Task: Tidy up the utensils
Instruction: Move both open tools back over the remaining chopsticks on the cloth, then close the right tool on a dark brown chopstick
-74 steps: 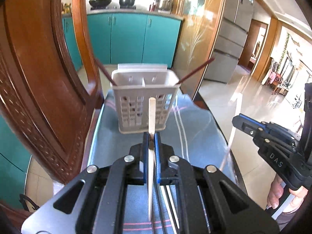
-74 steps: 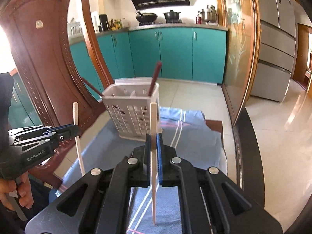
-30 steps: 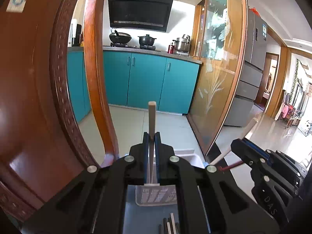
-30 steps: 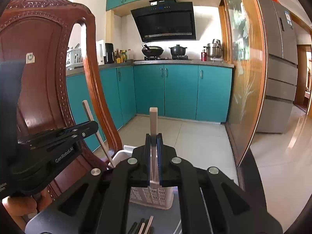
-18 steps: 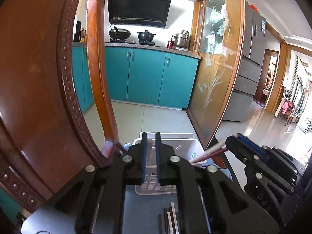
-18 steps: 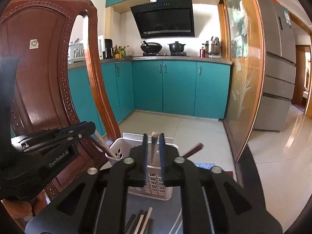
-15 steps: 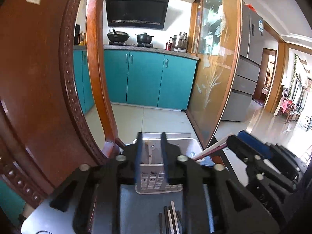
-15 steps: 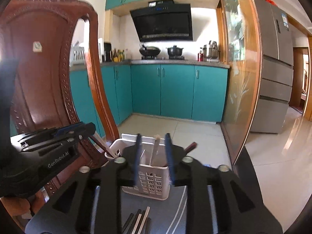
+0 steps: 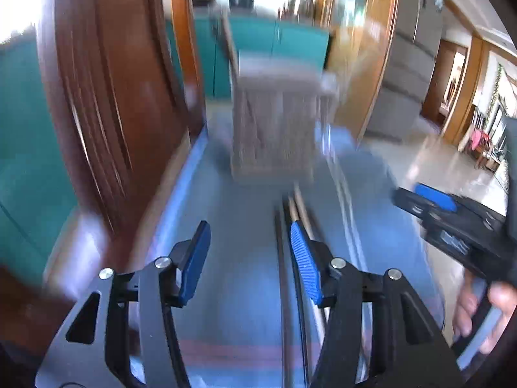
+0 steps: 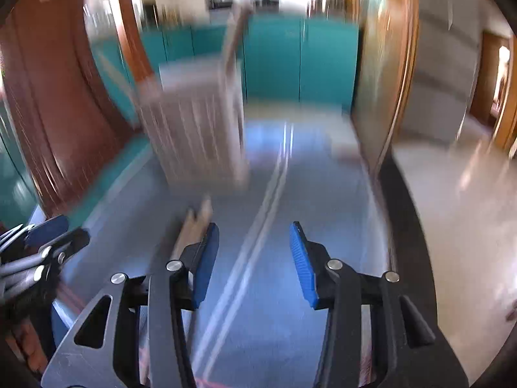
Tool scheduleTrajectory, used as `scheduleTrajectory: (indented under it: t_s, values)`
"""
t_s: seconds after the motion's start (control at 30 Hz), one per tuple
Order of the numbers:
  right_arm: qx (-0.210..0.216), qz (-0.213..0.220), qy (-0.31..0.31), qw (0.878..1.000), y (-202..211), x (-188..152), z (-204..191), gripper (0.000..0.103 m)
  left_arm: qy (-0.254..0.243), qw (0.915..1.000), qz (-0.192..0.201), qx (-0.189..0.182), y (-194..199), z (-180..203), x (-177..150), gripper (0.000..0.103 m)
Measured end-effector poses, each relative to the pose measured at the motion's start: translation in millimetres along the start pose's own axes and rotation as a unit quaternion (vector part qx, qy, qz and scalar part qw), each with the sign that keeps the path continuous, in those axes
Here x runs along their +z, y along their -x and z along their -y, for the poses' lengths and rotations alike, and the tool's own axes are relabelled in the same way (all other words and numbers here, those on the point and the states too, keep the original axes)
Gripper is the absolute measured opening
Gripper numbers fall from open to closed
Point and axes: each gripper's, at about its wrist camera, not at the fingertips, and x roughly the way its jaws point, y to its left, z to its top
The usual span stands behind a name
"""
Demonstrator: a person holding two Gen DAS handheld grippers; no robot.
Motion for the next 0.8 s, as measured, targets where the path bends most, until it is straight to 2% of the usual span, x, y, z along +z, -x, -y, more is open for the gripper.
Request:
scheduleTrajectory:
  t_s: [0.07,0.17,0.27,0.37,0.5,0.63,0.7,0.77,0.8]
  values:
    - [0.01,-0.029,-0.005,1.0,-16,-4,-4,0.045,-0.001,0.9987,-0.051,-0.005,-15,6,-26,0.052]
    - [0.014,-0.05,0.001,0.999,-30,-7,-16,0.045,-0.015,0.9962,-0.085,-0.017,-22,14,-50,0.052]
    - [0.019,-0.064,0.019,0.998,-40,-8,-29,0.045,-0.029,0.9956,-0.087,-0.016,-20,20,-59,0.052]
    - [0.019,-0.078,0.033,0.996,-50,-15,-38,0.045,-0.024,0.9952,-0.094,-0.009,-22,18,-60,0.052]
    - [0.0,-0.07,0.064,0.996,-52,-20,-52,0.045,-0.009,0.9951,-0.098,-0.004,-23,14,-62,0.053]
    - [-0.007,-0.068,0.063,0.996,-53,-18,-52,0.045,-0.003,0.9948,-0.101,0.0,-22,11,-63,0.053]
    - [-0.016,-0.066,0.058,0.996,-51,-19,-49,0.04,-0.003,0.9949,-0.101,0.0,-21,12,-64,0.053]
    - [-0.018,-0.068,0.046,0.996,-54,-16,-41,0.02,-0.003,0.9949,-0.1,0.001,-22,12,-63,0.054]
    - [-0.019,-0.069,0.039,0.997,-55,-15,-37,0.016,-0.002,0.9949,-0.1,0.001,-23,11,-62,0.054]
